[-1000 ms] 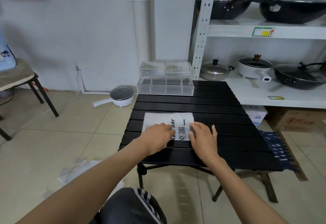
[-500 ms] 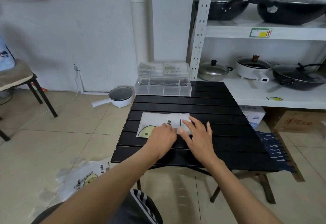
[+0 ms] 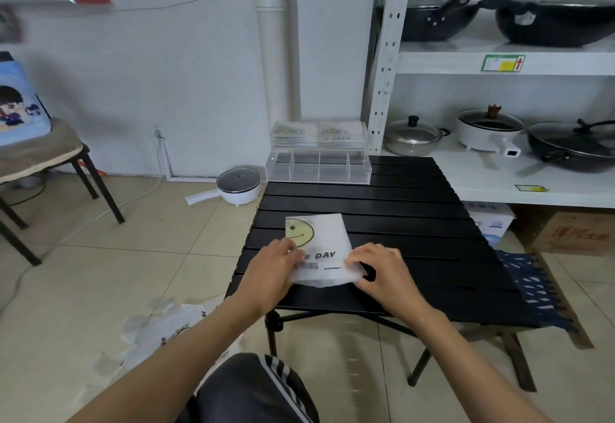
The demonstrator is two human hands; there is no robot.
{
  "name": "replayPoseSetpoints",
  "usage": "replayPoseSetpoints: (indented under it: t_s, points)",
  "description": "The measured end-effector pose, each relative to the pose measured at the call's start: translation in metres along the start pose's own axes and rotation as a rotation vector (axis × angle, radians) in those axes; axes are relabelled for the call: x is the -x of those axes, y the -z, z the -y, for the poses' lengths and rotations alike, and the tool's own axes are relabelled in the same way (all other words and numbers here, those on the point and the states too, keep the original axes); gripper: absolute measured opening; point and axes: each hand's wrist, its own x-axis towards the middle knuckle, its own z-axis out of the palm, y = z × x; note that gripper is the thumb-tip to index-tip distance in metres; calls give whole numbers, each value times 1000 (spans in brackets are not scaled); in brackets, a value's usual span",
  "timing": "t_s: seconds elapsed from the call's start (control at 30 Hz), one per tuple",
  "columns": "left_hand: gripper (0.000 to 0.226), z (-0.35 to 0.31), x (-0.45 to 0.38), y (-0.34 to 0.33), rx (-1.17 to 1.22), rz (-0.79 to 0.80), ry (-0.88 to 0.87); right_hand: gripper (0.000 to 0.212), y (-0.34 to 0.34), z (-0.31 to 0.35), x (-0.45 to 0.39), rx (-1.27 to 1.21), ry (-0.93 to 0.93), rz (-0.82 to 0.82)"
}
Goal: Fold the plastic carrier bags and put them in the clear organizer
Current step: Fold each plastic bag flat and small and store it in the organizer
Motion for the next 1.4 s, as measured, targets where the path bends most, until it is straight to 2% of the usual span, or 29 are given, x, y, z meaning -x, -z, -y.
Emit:
replayPoseSetpoints:
  t_s: [0.13,0.33,0.5,0.57,0.63,0.73,0.87,0.93,1.0,1.07,1.1,1.2,1.3,1.4]
  points:
    - [30,6,4,0,121,-2,9,44,-2,5,-5,-13,-89,21]
    - [20,12,-7,4,298,33,162,7,-4,8,-25,-120,-262,51]
    - [17,10,-27,5,496,28,453,27,-15,11,-33,-89,-392,-45]
    - [19,10,-34,4,532,5,520,28,-20,13,-35,-81,-450,-99]
    - [24,10,-39,1,528,-14,567,14,-25,15,-39,-66,-495,-120]
    - [30,8,-44,-7,492,-29,621,31,-29,20,-42,-17,-520,-140]
    - [52,7,-46,-14,380,-44,576,52,-30,21,-43,36,-513,-151]
    - [55,6,-44,-16,275,-32,479,56,-30,19,-41,117,-468,-148]
    - [51,6,-42,-18,166,-6,352,47,-34,20,-39,266,-362,-184]
    - [43,6,-43,-18,65,54,270,27,-37,22,-39,414,-299,-207]
    - [40,6,-44,-18,32,89,258,21,-37,23,-39,454,-309,-184]
    - [38,7,-47,-16,18,142,272,27,-37,23,-39,476,-408,-91]
    - [37,6,-50,-16,69,145,304,29,-36,25,-38,424,-493,-119]
    - [37,5,-53,-18,163,138,385,20,-37,32,-41,404,-530,-145]
